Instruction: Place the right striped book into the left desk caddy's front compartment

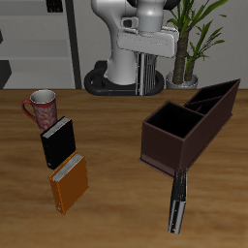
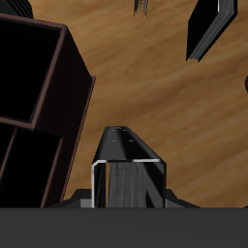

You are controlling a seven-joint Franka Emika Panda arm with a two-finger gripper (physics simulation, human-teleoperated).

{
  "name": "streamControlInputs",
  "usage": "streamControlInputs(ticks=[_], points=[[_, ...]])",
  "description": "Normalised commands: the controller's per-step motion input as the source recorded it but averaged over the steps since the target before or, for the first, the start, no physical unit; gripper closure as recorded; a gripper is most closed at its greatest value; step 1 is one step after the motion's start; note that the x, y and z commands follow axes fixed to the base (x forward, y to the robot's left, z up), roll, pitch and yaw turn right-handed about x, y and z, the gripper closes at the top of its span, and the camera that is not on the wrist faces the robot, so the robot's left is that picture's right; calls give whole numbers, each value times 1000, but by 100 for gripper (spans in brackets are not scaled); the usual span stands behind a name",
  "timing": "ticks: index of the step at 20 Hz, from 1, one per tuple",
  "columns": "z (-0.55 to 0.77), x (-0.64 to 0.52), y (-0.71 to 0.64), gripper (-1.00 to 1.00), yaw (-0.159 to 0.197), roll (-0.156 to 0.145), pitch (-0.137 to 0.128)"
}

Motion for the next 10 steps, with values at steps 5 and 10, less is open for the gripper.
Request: streamControlInputs(ticks=[5,10], points=[[132,-108,217,100,-17,38,-29],[86,-83,233,100,-54,21,-10]])
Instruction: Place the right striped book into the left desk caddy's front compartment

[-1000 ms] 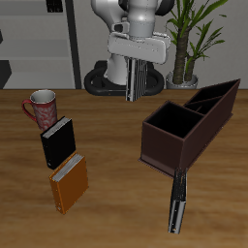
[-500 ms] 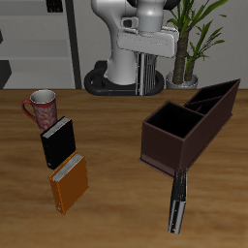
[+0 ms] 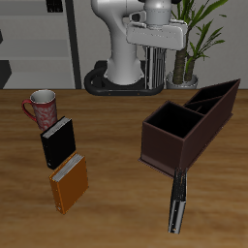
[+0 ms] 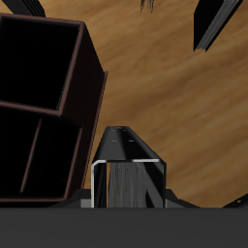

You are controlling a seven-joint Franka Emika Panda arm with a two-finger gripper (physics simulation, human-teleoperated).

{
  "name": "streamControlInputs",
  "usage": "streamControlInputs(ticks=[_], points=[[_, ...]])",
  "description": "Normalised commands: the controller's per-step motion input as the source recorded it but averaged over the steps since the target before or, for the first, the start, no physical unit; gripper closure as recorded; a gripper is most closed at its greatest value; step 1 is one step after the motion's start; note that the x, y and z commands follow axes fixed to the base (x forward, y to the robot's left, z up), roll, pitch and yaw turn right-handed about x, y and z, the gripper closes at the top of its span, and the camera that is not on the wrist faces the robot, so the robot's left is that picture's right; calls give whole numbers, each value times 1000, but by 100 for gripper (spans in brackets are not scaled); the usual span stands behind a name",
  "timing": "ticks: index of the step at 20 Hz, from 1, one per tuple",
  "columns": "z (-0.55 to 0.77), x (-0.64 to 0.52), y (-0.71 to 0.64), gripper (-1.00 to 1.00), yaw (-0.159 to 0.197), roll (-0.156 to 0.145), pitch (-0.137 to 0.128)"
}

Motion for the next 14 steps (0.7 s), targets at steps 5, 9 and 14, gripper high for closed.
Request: streamControlInputs(ticks=[5,9,14], points=[[95,51,218,100,-39,28,-1],[139,85,183,100,-42,8,-29],[66,184,155,100,-25,-11,-1]])
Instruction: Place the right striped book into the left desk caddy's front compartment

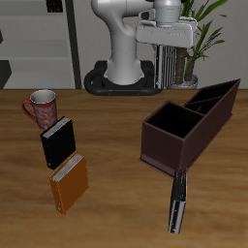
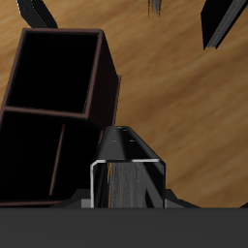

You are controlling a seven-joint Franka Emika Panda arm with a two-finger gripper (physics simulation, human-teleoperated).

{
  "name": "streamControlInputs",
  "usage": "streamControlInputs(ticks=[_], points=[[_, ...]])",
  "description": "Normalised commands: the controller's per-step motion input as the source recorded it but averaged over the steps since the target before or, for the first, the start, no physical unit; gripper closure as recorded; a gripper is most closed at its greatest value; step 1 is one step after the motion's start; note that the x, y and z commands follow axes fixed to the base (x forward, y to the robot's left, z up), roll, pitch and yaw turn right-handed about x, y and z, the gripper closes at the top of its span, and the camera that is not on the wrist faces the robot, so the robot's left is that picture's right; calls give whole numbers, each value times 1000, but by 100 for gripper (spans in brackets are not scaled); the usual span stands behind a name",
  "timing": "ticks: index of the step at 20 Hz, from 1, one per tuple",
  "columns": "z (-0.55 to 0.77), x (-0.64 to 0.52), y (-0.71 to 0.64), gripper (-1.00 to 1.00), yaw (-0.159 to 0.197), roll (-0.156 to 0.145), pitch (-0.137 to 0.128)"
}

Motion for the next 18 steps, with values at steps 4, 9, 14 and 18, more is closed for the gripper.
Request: streamControlInputs(ticks=[4,9,14,18], points=[[-35,168,169,100,-10,9,2],[-113,143,81,100,-63,0,48],[-81,14,200,100,-19,28,19],[-11,7,159,100,-53,18,10]])
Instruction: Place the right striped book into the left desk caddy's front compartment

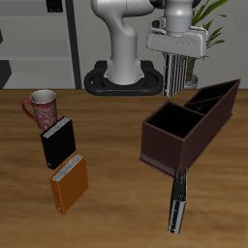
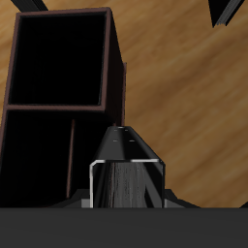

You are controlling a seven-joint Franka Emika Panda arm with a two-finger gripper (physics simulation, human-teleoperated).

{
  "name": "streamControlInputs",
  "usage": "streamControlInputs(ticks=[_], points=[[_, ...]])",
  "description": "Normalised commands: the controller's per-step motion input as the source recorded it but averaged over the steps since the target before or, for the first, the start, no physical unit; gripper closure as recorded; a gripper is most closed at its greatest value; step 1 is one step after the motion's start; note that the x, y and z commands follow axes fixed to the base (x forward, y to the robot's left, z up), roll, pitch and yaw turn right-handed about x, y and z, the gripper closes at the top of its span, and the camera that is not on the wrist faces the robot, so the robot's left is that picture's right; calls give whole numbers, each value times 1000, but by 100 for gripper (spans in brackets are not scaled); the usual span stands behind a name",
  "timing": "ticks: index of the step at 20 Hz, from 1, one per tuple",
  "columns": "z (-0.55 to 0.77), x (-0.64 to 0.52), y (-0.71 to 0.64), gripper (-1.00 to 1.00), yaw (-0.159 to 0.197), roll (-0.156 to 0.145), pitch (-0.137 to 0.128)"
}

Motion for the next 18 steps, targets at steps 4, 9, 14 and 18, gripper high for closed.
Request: streamControlInputs(ticks=[4,9,14,18], points=[[-12,25,170,100,1,33,0],[-2,84,86,100,-19,17,0],[-34,79,205,100,29,27,4],[12,60,132,100,-15,14,5]])
